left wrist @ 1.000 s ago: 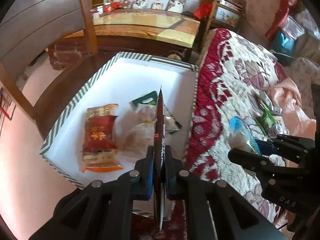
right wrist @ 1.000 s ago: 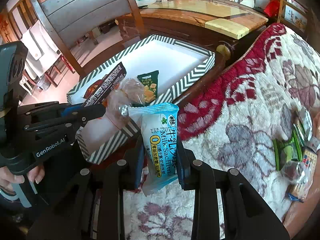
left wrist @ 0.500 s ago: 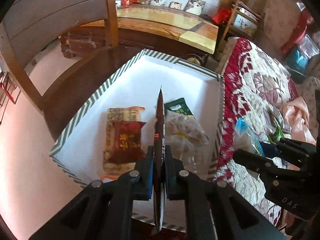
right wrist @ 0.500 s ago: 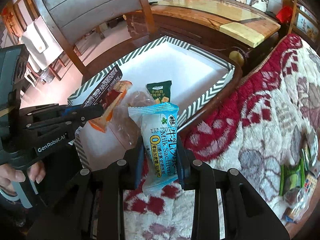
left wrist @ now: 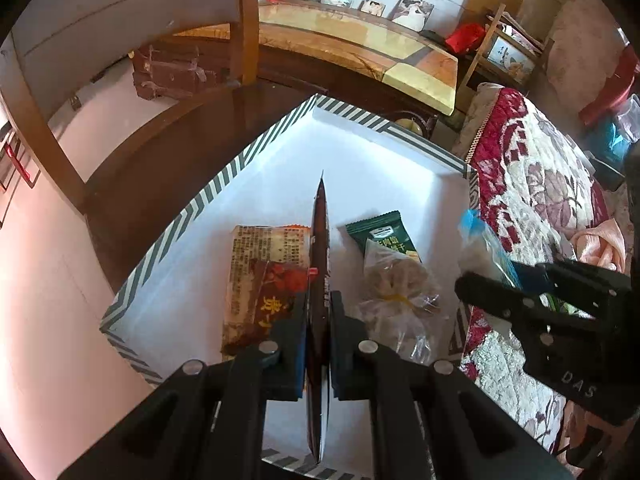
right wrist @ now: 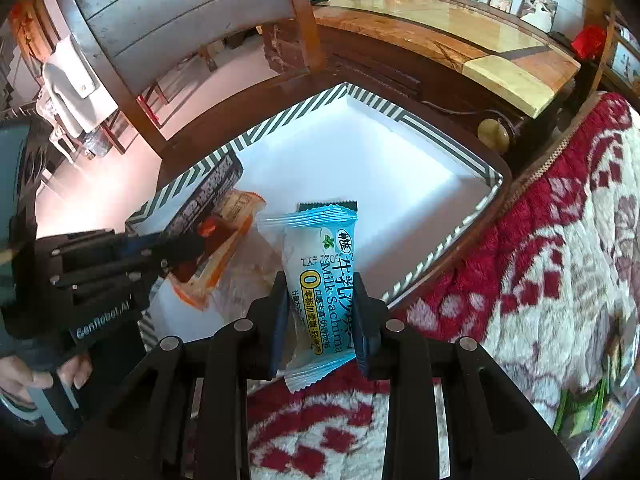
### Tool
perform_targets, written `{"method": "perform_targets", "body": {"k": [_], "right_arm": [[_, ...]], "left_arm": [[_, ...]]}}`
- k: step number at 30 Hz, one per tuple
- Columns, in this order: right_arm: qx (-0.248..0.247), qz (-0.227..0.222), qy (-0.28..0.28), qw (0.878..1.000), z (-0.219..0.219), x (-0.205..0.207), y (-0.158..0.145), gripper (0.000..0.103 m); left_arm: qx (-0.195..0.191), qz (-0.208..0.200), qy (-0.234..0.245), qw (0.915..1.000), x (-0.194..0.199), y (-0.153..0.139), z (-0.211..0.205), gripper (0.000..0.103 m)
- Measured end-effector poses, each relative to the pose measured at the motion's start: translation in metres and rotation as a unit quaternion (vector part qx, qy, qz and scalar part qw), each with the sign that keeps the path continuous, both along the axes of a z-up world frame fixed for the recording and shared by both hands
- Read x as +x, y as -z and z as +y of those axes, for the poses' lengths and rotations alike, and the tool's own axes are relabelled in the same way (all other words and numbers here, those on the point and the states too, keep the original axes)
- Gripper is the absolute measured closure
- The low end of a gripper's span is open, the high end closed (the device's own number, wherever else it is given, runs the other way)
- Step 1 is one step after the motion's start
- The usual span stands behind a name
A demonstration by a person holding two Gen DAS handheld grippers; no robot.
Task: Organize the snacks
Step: 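Carry the Nescafe stick in the left tool while the right tool carries the blue pack to the tray, then open the left tool over the tray while the right tool drops the blue pack in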
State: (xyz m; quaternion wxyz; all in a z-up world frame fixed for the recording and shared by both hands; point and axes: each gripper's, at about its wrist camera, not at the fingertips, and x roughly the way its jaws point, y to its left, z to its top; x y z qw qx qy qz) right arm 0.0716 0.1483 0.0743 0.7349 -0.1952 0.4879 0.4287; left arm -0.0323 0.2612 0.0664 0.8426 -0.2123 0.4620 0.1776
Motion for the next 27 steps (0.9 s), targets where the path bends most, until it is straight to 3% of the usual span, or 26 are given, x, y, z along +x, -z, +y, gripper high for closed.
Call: {"method": "perform_targets", "body": {"k": [27], "right_arm": [[-0.031, 0.025, 0.007, 0.999, 0.041, 0.030, 0.033, 0.076]], "left_arm": [[0.002, 0.024, -0.014, 0.9996, 0.015, 0.019, 0.011, 0.093]]}}
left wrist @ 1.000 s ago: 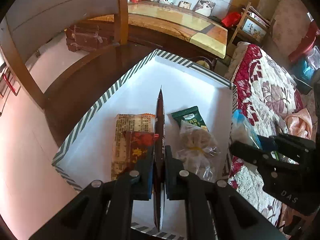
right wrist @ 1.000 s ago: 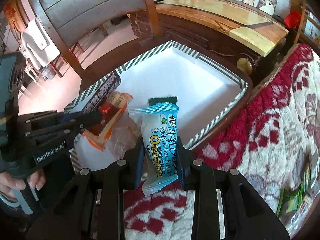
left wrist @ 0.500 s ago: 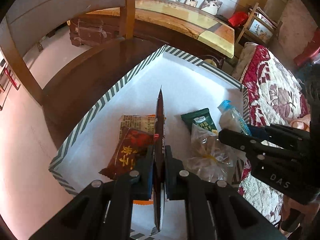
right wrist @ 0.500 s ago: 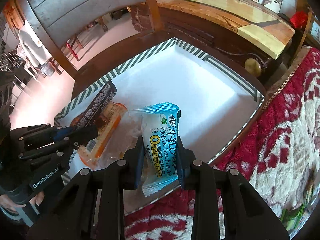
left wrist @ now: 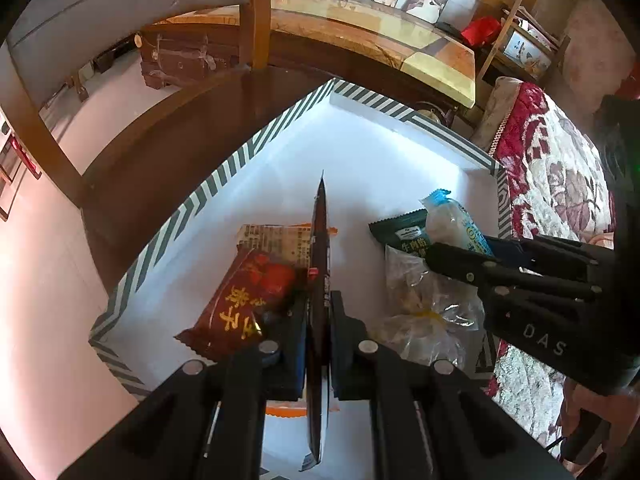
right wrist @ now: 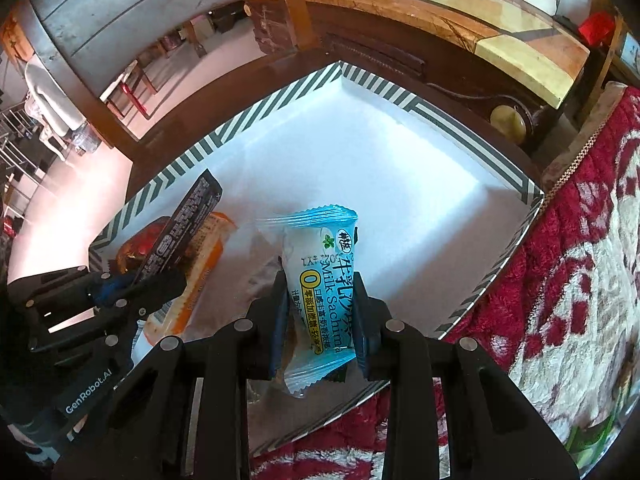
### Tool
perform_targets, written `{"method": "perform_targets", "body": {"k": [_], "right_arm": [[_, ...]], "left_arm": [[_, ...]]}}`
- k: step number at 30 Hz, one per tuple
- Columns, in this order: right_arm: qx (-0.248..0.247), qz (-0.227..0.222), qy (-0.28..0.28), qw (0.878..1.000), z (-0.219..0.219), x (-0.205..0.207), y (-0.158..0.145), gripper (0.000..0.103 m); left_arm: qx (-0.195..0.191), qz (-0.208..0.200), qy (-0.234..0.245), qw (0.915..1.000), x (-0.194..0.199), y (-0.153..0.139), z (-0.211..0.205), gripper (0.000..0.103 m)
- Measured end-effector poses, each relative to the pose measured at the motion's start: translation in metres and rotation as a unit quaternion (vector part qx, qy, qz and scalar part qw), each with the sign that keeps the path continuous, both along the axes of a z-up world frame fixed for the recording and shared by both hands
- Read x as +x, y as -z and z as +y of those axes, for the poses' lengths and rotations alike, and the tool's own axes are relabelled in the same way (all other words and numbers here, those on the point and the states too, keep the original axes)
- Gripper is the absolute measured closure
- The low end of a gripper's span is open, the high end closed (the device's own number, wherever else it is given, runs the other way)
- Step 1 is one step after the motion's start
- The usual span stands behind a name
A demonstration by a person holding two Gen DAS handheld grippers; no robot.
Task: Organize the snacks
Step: 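Open the left tool over the tray while the right tool drops the blue pack in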
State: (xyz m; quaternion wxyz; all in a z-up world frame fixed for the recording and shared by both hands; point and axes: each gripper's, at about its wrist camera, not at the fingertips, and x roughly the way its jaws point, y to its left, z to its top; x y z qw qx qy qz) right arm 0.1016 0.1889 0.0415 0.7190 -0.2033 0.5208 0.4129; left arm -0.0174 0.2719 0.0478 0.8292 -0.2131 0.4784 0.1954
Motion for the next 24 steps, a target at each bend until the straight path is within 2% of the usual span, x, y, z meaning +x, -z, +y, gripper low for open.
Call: {"method": "perform_targets", "body": {"k": [6, 8, 9, 12, 14, 16, 18, 22, 24], "right_arm": [[-0.012, -0.008, -0.011, 1.000, 0.008, -0.004, 0.004, 0.074], [-0.014, -0.013, -0.013, 1.000, 0.009, -0.005, 0.003, 0.065], [-0.014, -0.016, -0.012, 1.000, 0.009, -0.006, 0.002, 0.055], [-0.002, -0.018, -0.006, 1.000, 0.006, -0.006, -0.003, 0.053], [0.006, -0.020, 0.000, 1.000, 0.004, -0.007, -0.007, 0.053], [0.010, -0.026, 0.002, 1.000, 0.001, -0.008, -0.012, 0.053], [0.013, -0.033, 0.006, 0.999, -0.004, -0.011, -0.017, 0.053], [0.034, -0.041, 0.022, 0.998, -0.021, -0.015, -0.028, 0.053], [0.044, -0.042, 0.032, 0.998, -0.031, -0.018, -0.033, 0.053]], "left_arm": [[0.000, 0.004, -0.003, 1.0000, 0.001, 0.003, 0.000, 0.092], [0.000, 0.005, -0.003, 1.0000, 0.001, 0.003, 0.000, 0.092], [0.001, 0.006, -0.004, 1.0000, 0.000, 0.003, 0.000, 0.091], [0.006, 0.010, -0.005, 0.9999, 0.000, 0.003, 0.000, 0.087], [0.007, 0.011, -0.006, 0.9999, -0.001, 0.002, -0.001, 0.077], [0.006, 0.008, -0.008, 0.9999, -0.002, 0.000, -0.002, 0.053], [0.018, 0.000, -0.013, 0.9998, -0.005, -0.004, -0.004, 0.042], [0.041, -0.008, -0.012, 0.9991, -0.007, -0.015, -0.011, 0.028], [0.048, -0.014, -0.006, 0.9987, -0.009, -0.020, -0.017, 0.027]]}}
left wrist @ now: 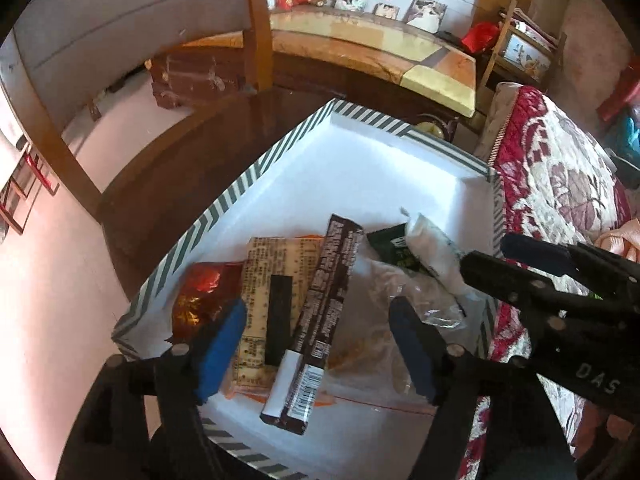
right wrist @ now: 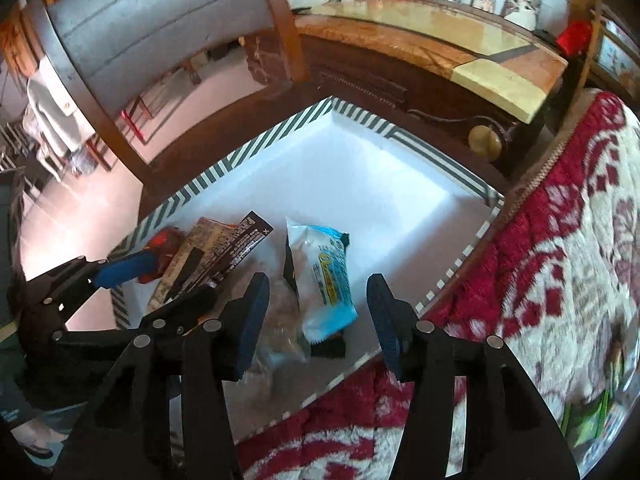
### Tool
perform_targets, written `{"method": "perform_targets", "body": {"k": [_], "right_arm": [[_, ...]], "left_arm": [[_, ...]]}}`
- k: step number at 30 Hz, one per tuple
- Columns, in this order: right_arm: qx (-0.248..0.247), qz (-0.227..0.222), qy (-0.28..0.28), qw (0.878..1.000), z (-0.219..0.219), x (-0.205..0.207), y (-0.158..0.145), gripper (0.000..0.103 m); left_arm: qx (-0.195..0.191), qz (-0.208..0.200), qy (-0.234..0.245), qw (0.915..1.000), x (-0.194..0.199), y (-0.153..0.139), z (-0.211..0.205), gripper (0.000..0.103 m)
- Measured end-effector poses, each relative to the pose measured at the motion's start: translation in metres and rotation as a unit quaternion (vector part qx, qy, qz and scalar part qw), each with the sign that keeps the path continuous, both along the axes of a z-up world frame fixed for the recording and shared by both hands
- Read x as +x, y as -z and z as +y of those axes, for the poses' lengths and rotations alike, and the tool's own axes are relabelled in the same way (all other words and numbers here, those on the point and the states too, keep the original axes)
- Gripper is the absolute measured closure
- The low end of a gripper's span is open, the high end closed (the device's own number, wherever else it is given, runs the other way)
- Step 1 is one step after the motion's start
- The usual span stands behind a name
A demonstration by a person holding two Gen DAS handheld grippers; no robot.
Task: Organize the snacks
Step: 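Open the left tool over the tray while the right tool drops the blue pack in, then move both tools back to the snack pile on the quilt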
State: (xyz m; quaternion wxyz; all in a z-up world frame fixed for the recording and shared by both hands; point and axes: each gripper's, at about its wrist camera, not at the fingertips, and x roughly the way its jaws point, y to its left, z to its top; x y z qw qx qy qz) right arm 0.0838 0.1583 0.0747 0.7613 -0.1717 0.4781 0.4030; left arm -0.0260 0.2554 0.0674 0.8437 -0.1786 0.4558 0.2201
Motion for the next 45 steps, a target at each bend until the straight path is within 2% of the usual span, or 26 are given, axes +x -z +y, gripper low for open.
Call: {"method": "perform_targets", "body": {"k": [9, 21, 28, 36, 39, 45], "right_arm": [[0.025, -0.010, 0.036, 0.999, -0.053, -0.017, -0.016, 0.053], [0.026, 0.002, 0.117, 0.993, -0.157, -0.027, -0.012, 0.053], [0.018, 0.001, 0.179, 0.984, -0.228, -0.025, -0.009, 0.053], [0.017, 0.020, 0.260, 0.965, -0.306, -0.016, 0.003, 0.053], [0.022, 0.022, 0.272, 0.962, -0.321, -0.013, 0.004, 0.053], [0.031, 0.029, 0.285, 0.958, -0.338, -0.010, 0.009, 0.052]], "left_arm": [[0.019, -0.017, 0.029, 0.9992, -0.002, -0.020, -0.034, 0.022], [0.014, -0.016, 0.112, 0.9935, 0.017, -0.025, -0.113, 0.022], [0.008, -0.008, 0.152, 0.9883, 0.033, -0.025, -0.154, 0.022], [-0.012, 0.006, 0.194, 0.9809, 0.065, -0.021, -0.197, 0.022], [-0.019, 0.003, 0.219, 0.9756, 0.082, -0.021, -0.216, 0.022], [-0.018, -0.003, 0.306, 0.9519, 0.123, -0.017, -0.258, 0.022]]}}
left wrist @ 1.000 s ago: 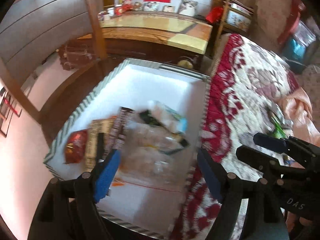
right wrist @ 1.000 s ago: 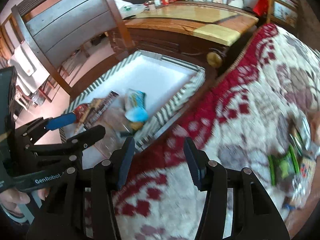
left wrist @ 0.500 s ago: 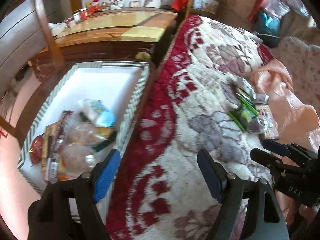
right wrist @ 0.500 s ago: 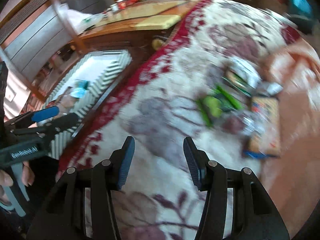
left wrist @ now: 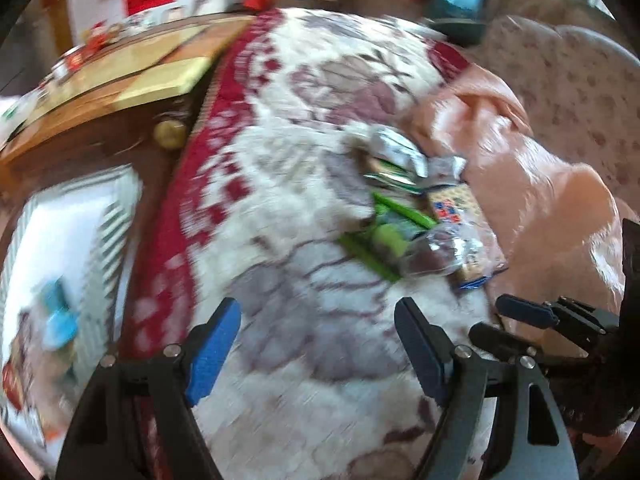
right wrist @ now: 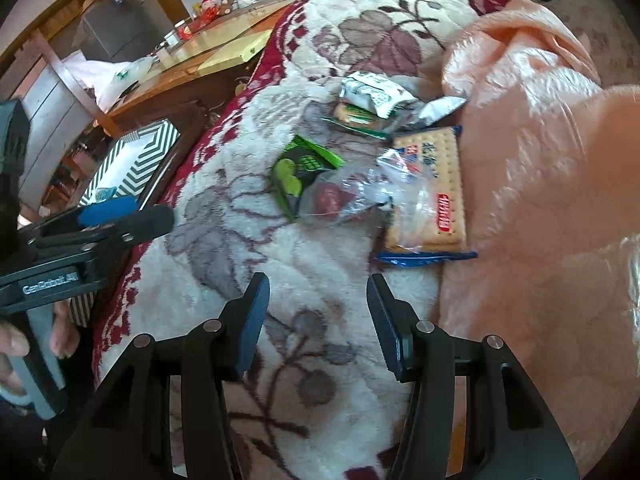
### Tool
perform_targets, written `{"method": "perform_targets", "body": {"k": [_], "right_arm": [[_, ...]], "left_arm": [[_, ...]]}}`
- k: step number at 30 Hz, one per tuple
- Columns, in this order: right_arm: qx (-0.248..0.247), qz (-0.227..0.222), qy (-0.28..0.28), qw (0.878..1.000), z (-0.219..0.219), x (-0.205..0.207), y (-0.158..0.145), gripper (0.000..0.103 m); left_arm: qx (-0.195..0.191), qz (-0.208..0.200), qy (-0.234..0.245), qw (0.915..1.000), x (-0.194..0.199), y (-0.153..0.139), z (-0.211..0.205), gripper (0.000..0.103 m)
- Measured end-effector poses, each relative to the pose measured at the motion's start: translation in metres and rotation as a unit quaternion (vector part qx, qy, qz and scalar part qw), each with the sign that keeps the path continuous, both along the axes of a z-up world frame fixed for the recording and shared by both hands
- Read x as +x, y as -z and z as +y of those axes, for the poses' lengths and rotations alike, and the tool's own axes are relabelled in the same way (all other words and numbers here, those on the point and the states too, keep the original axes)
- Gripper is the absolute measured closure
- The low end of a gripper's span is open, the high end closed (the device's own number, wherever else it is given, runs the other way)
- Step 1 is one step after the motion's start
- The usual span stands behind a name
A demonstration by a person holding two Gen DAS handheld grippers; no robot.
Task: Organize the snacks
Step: 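Move both tools back to the snack pile on the quilt, then grasp the green cracker pack with the left tool while the right tool grasps the clear date bag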
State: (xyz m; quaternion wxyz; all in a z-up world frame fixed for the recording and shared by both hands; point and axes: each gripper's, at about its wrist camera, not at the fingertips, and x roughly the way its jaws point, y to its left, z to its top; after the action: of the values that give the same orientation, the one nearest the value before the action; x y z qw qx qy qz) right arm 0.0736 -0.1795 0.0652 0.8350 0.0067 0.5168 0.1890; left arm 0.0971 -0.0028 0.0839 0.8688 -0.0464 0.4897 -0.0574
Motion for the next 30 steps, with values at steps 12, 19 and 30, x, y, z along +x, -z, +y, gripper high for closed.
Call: {"method": "perform_targets", "body": {"k": [12, 19, 30], "right_arm": [[0.014, 0.008, 0.011, 1.000, -0.016, 0.007, 0.009, 0.053], [0.017, 0.010, 0.020, 1.000, -0.018, 0.016, 0.012, 0.053], [0.014, -0.007, 0.035, 0.999, 0.002, 0.052, 0.014, 0.053]], "left_arm": [[0.006, 0.009, 0.091, 0.9958, 0.063, 0.020, -0.047, 0.022], [-0.014, 0.016, 0.097, 0.9951, 0.086, 0.032, -0.048, 0.062], [-0.015, 0.007, 0.048, 0.9987, 0.070, 0.030, -0.018, 0.066]]}}
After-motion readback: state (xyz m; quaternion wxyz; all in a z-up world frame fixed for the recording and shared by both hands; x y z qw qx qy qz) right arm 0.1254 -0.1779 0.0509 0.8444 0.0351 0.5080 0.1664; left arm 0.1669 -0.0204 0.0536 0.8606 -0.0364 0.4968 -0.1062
